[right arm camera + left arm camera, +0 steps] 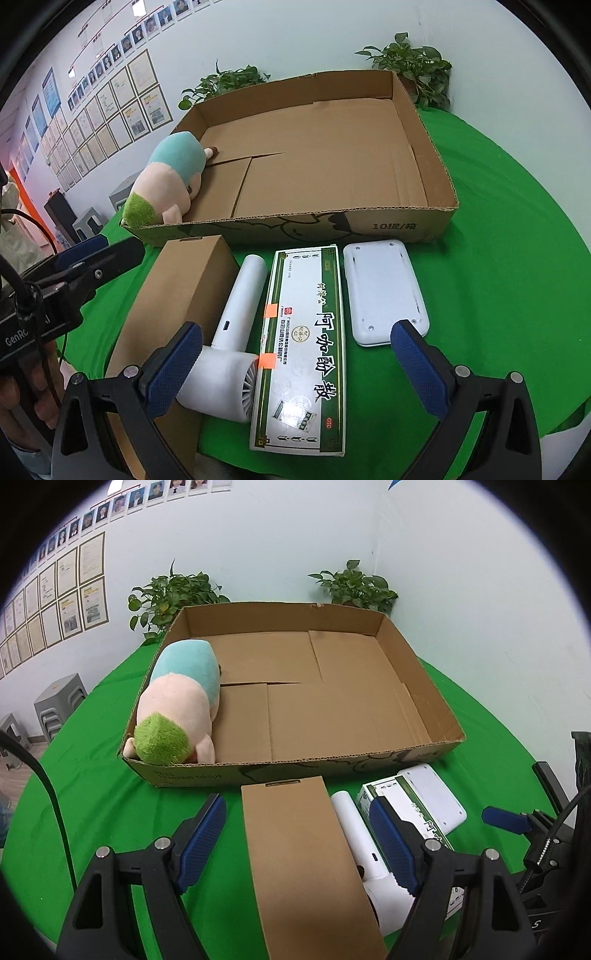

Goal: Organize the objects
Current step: 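Open the left gripper and withdraw from the plush toy, then grasp the long brown cardboard box with the left gripper while the right gripper grips it too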

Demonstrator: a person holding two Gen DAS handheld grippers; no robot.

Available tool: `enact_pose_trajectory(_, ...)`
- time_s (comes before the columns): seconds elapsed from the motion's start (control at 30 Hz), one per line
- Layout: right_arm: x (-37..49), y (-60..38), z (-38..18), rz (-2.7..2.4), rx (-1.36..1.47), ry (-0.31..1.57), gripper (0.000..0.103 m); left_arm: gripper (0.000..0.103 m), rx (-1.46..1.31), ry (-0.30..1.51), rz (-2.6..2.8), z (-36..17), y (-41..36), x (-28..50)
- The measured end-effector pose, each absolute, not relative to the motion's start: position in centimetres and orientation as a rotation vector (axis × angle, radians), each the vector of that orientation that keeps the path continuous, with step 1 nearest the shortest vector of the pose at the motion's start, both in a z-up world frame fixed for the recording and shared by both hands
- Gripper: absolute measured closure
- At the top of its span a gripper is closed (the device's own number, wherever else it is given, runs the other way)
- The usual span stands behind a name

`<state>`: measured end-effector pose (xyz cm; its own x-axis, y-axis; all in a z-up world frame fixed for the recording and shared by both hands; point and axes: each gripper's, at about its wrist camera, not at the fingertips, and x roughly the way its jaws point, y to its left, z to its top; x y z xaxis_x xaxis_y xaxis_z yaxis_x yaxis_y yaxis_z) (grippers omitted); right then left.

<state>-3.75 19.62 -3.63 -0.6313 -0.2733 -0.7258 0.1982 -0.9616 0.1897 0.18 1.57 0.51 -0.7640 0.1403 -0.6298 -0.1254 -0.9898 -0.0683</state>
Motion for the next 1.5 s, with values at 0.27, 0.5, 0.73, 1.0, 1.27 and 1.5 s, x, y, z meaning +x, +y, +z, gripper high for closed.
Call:
enact_pose_trajectory(0.27, -4.0, 19.6, -3.6, -2.612, 1.179, -0.133, 0.001, 0.023, -1.064, -0.101, 2.743, 0.2, 1.0, 0.1)
enact_pose_trajectory(0.5, -4.0, 19.7, -3.7, -2.623, 1.173, -0.128, 0.001, 0.023, -1.090, -0.105, 2.715, -0.1, 1.4, 0.0)
enact_pose_trajectory(0.73, -3.6, 19.7, -3.7, -2.593, 1.152, -0.107, 0.001, 0.023, -1.096, -0.125, 2.672, -0.3, 1.3, -0.1)
enact_pose_trajectory(1.0, -1.8, 19.8, -3.6, -2.467, 1.031, -0.108, 0.001, 0.023, -1.134, -0.094, 2.600, -0.6, 2.1, -0.1)
enact_pose_trajectory(1.27, 0.3, 19.9, -3.6, -2.316, 0.943, -0.109, 0.002, 0.023, -1.210, -0.078, 2.523, -1.6, 3.0, 0.6)
enact_pose_trajectory(1.5, 2.0, 20.4, -4.3, -2.246, 0.963, -0.100, 0.002, 0.024, -1.248, -0.056, 2.498, -2.2, 3.3, 2.4)
